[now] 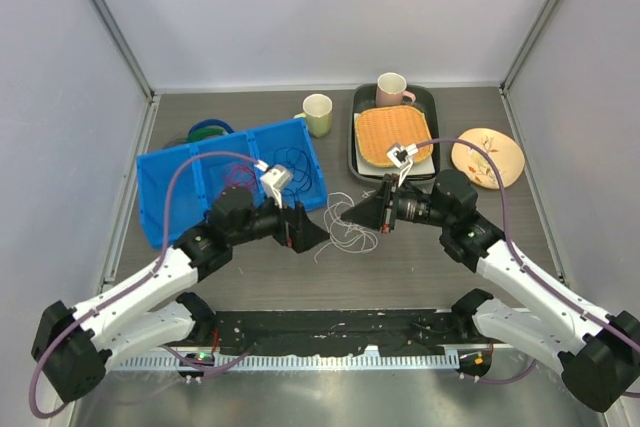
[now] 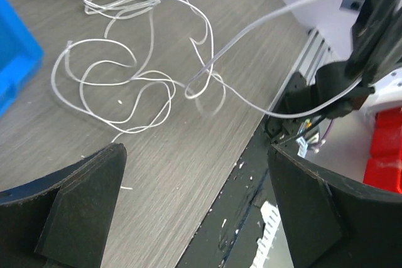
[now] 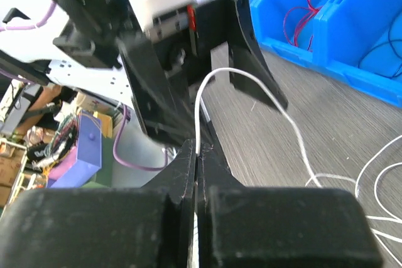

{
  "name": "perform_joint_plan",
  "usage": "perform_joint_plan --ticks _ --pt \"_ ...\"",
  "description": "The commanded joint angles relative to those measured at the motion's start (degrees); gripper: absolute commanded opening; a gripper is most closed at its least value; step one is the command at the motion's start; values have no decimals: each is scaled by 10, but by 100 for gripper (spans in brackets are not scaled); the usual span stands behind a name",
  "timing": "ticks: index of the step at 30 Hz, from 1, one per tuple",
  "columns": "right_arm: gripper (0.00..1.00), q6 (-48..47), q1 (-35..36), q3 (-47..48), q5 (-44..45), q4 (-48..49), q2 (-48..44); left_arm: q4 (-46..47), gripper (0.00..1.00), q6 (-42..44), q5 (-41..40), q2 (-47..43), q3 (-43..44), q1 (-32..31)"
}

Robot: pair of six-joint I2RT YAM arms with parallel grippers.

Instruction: Untangle the cables

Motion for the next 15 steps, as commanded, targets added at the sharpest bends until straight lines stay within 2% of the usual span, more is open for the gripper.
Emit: perform_joint_plan --ticks 1,4,6,10,11,15 --pt "1 54 7 39 58 22 -8 76 100 46 -64 44 29 -65" --pt "1 88 9 45 112 3 -3 127 100 57 -150 69 28 -99" --pt "1 96 10 52 148 -22 0 156 100 63 -171 78 17 -114" --pt "1 124 11 56 158 -21 0 232 100 69 -212 115 6 -128" --pt "1 131 12 55 157 -16 -1 242 100 69 -253 124 8 -132" --pt "1 176 13 55 183 -12 -7 301 100 67 -274 176 17 -142"
